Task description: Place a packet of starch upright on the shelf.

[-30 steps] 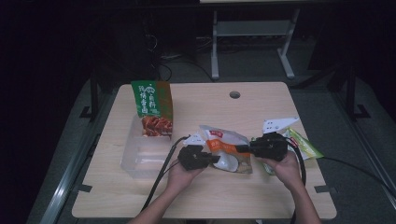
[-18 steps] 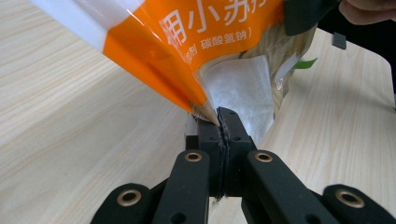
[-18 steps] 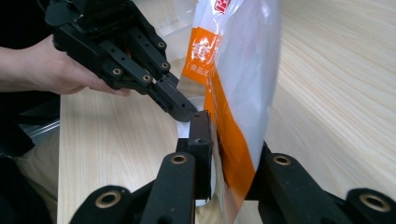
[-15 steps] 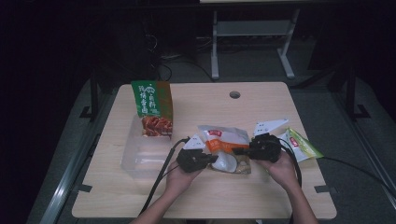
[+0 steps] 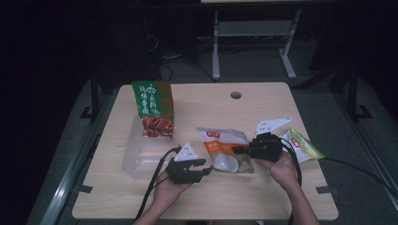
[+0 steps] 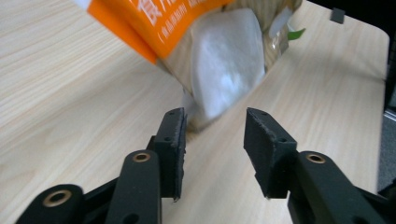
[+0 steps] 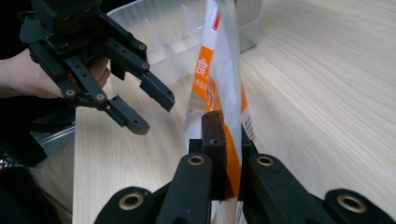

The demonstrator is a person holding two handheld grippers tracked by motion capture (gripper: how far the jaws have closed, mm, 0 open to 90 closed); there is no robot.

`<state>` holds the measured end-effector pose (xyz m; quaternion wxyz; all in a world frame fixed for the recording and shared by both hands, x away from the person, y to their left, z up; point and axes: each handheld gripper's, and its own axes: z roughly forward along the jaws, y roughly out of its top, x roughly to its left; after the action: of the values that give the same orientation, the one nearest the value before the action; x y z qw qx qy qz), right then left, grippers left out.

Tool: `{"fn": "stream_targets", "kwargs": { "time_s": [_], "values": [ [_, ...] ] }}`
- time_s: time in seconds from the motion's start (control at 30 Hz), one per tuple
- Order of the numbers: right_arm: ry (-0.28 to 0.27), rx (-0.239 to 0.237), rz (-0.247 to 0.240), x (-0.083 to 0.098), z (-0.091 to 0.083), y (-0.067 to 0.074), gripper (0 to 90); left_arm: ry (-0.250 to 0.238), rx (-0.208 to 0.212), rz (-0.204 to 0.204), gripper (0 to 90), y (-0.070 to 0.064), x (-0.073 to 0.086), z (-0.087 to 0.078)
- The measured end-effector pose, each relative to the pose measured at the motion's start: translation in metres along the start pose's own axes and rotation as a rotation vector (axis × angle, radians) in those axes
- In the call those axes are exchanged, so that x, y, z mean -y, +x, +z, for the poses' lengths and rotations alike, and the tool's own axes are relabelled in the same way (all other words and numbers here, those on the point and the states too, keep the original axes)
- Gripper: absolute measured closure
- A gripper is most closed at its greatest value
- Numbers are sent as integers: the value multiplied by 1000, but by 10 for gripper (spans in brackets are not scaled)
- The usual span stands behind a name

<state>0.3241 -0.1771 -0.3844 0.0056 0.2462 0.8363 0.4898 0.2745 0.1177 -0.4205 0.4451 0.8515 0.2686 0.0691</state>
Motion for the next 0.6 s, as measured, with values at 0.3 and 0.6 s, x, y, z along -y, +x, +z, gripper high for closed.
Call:
{"fn": "stream_targets", "kwargs": {
  "time_s": [0.3,0.6],
  "values": [
    [29,12,-10,-13,-6,2,895,-6,29,-10,449,-6,15,-19],
    [38,5,-10,-38,-7,1,895,22,101,2,366,-14,30,-31]
  ]
}}
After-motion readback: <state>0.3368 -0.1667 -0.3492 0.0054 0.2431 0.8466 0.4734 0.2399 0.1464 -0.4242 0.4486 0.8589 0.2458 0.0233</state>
